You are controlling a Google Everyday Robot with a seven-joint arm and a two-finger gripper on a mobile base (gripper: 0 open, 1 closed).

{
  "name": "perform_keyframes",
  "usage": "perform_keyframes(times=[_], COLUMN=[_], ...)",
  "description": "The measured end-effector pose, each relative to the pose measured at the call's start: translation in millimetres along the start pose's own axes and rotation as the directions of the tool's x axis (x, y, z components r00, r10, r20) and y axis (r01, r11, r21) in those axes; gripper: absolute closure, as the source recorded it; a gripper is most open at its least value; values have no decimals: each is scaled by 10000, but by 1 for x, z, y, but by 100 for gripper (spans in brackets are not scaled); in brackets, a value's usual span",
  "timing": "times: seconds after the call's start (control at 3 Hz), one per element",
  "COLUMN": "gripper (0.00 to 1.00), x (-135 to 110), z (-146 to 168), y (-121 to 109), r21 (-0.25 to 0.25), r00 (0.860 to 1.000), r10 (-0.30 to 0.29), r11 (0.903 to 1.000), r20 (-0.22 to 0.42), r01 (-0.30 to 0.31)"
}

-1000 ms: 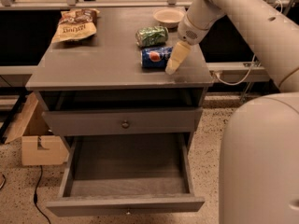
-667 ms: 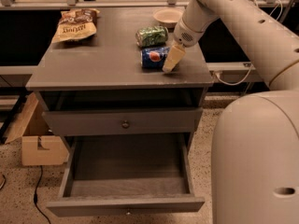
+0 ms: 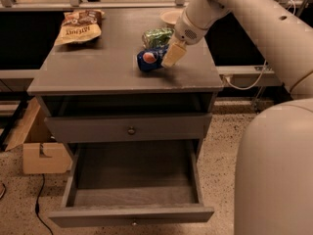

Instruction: Place pepsi can into middle drawer

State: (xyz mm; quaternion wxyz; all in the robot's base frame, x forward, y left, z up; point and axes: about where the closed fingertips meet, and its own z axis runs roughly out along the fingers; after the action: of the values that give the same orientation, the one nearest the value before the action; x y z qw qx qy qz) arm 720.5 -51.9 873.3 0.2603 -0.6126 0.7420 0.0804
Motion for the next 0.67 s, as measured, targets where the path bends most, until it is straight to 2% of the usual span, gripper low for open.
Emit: perform_keyframes(times=[0.33,0.67], gripper=[100,100], x=[-2,22], z=[-27,-39], y=[29,77], r21=[-133,-725], r00=[9975,9897], r10=[106,641], r11=[9999,9958], r20=[698,1278], r01=[-97,-552])
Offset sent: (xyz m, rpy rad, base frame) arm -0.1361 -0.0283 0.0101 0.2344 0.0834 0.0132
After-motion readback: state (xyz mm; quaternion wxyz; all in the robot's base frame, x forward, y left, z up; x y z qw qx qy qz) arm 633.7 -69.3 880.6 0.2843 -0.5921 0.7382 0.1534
